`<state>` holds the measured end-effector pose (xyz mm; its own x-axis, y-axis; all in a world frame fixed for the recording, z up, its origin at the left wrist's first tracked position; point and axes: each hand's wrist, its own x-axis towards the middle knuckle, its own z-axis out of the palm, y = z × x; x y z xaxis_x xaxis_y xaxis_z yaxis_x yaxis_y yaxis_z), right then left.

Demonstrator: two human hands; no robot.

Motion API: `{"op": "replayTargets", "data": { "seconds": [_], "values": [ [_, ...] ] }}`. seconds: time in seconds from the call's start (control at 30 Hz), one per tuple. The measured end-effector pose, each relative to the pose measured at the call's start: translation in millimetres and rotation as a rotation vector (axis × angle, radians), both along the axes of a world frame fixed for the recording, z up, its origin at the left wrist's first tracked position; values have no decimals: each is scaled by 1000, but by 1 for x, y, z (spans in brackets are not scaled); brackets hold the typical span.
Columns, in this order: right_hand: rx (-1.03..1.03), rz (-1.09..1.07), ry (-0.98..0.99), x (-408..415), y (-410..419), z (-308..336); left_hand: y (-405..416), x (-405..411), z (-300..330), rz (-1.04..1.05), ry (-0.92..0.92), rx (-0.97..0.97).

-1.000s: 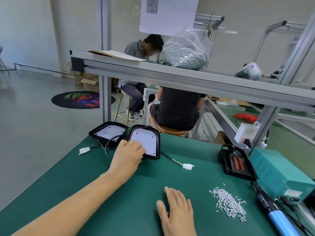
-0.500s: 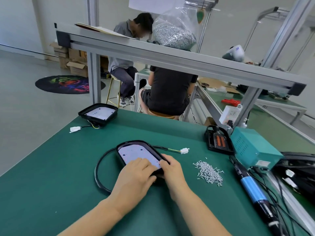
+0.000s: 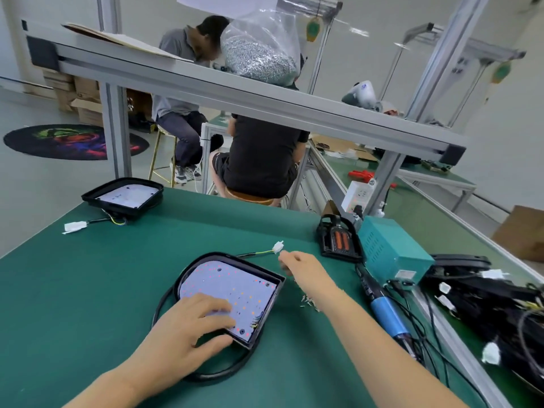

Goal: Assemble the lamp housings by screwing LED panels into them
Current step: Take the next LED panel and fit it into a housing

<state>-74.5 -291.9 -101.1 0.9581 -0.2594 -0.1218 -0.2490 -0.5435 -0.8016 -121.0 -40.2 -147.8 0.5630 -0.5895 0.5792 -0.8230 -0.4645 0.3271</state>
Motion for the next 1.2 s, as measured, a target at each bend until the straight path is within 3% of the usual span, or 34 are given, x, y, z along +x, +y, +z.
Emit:
{"op": "replayTargets", "data": {
  "seconds": [0.13, 0.23, 0.33, 0.43, 0.7, 0.9, 1.03, 1.2],
  "values": [
    [-437, -159, 19, 24, -52, 8, -1, 3, -1, 77, 44, -147],
    [-580, -257, 80, 39, -79, 8, -3, 15, -3, 323, 103, -331],
    [-604, -294, 157, 52, -95, 3, -2, 31, -7, 625, 320, -324],
    [-592, -303, 220, 63, -103, -1, -1, 37, -12, 718, 511, -247],
    [-651, -383, 273, 80, -115, -10, -5, 37, -10, 719, 473, -155],
    [-605, -507, 17, 71, -104, -10, -4, 37, -12, 708, 478, -167],
    [-539, -357, -264, 48, -66, 19, -4, 39, -13, 719, 493, -163],
    [-536, 77, -355, -22, 4, 36, -4, 37, -12, 686, 468, -180]
  ]
}}
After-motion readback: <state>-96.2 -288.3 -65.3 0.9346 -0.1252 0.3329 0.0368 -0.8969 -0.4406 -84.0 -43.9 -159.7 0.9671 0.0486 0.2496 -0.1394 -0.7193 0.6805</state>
